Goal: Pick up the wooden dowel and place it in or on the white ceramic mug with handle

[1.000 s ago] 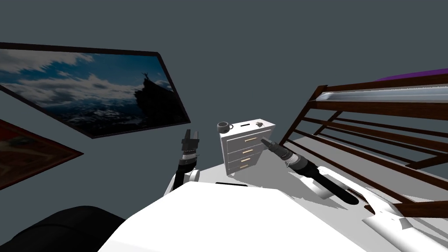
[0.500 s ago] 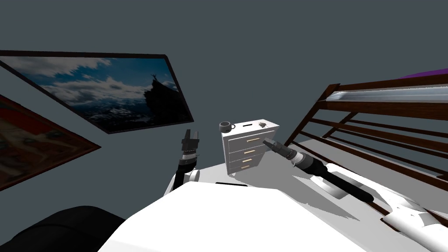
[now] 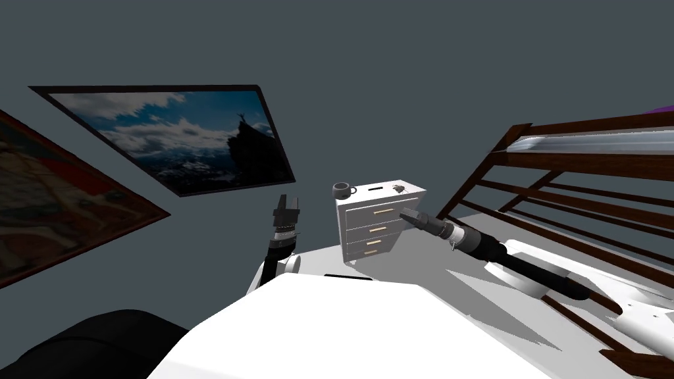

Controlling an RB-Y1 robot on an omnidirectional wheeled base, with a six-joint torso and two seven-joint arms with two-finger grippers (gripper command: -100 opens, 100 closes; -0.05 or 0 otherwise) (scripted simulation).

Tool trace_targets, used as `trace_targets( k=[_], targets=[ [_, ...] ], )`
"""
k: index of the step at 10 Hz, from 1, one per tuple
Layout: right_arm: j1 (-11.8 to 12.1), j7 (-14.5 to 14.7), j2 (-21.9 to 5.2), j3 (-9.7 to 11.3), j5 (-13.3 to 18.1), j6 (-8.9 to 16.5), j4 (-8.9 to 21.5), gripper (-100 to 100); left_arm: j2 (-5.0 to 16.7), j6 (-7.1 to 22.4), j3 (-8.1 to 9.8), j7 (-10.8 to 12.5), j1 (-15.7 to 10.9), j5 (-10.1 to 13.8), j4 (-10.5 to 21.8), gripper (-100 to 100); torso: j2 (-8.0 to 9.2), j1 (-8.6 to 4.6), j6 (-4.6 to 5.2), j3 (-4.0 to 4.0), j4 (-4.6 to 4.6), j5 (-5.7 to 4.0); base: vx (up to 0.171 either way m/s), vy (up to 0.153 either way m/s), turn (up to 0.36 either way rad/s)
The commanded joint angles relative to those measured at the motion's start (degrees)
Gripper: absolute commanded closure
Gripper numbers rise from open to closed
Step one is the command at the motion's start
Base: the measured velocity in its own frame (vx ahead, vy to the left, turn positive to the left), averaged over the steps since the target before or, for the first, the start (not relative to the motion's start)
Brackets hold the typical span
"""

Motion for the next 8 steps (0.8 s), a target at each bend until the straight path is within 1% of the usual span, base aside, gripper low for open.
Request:
trace_targets(
  k=[1, 2, 3, 4, 5, 6, 7, 8],
  targets=[
    [0.2, 0.3, -2.9, 0.1, 0.0, -0.6, 1.3, -100, 0.0, 0.0, 0.00, 0.0, 0.0, 0.0, 0.0, 0, 0.00, 0.00, 0.00, 0.00, 0.00, 0.00, -0.005, -0.016, 0.120],
    [0.2, 0.3, -4.6, 0.1, 0.0, -0.6, 1.3, -100, 0.0, 0.0, 0.00, 0.0, 0.0, 0.0, 0.0, 0, -0.01, -0.01, 0.03, 0.00, 0.00, -0.01, -0.001, -0.009, -0.008],
    [0.9, 0.7, -6.4, -0.1, 0.0, -1.4, 3.5, -100, 0.0, 0.0, 0.01, 0.0, 0.0, 0.0, 0.0, 0, 0.00, 0.01, 0.06, 0.00, 0.00, 0.00, -0.003, -0.010, 0.200],
    [0.9, 0.7, -8.1, -0.1, 0.0, -1.4, 3.5, -100, 0.0, 0.0, 0.00, 0.0, 0.0, 0.0, 0.0, 0, -0.01, 0.00, 0.00, 0.00, 0.00, 0.00, -0.004, -0.018, 0.108],
    [0.9, 0.7, -9.9, -0.1, 0.0, -1.4, 3.5, -100, 0.0, 0.0, 0.01, 0.0, 0.0, 0.0, 0.0, 0, -0.01, -0.01, 0.04, 0.00, 0.00, -0.01, 0.001, -0.009, -0.024],
    [1.8, 1.0, -11.7, -0.2, 0.1, -2.2, 5.8, -100, 0.0, 0.0, 0.01, 0.0, 0.0, 0.0, 0.0, 0, -0.01, 0.01, 0.06, 0.00, 0.00, -0.01, 0.001, -0.011, 0.176],
    [1.8, 1.0, -13.5, -0.2, 0.1, -2.2, 5.8, -100, 0.0, 0.0, 0.00, 0.0, 0.0, 0.0, 0.0, 0, -0.03, 0.00, 0.00, -0.02, -0.01, -0.01, 0.003, -0.019, 0.134],
    [1.8, 1.0, -15.3, -0.2, 0.1, -2.2, 5.8, -100, 0.0, 0.0, 0.01, 0.0, 0.0, 0.0, 0.0, 0, -0.04, -0.01, 0.04, -0.02, -0.01, -0.01, 0.003, -0.011, -0.010]
  ],
)
